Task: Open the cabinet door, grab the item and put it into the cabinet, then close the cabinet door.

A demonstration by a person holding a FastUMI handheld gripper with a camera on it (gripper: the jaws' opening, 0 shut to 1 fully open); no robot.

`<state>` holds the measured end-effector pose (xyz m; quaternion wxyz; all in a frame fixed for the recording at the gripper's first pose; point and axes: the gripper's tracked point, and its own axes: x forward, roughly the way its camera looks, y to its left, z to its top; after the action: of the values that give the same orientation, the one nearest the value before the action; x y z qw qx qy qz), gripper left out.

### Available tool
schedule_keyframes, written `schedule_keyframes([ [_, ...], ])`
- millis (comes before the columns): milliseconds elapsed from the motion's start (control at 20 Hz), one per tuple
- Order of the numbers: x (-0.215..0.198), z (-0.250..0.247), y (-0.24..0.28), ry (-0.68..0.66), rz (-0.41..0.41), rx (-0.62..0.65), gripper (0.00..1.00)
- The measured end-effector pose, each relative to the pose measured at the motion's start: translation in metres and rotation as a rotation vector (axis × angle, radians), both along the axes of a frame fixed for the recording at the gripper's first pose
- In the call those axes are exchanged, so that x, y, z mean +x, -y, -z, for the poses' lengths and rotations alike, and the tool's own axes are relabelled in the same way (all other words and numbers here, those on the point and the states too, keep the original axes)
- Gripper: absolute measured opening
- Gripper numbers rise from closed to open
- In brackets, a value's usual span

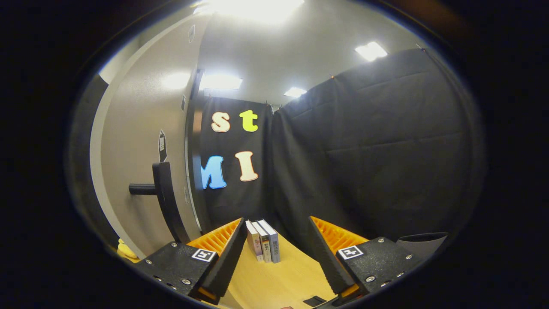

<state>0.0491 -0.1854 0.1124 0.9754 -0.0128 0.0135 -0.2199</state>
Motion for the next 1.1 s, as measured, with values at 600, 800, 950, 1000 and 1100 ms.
schedule_keyframes([
  [600,0.017,0.008,-0.119,-0.006,-0.252,0.013,0.87],
  [800,0.027,0.01,-0.152,-0.009,-0.325,0.029,0.87],
  [950,0.036,0.011,-0.171,-0.009,-0.362,0.016,0.87],
  [1000,0.039,0.011,-0.178,-0.011,-0.377,0.016,0.88],
  [1100,0.047,0.014,-0.193,-0.015,-0.402,0.023,0.88],
])
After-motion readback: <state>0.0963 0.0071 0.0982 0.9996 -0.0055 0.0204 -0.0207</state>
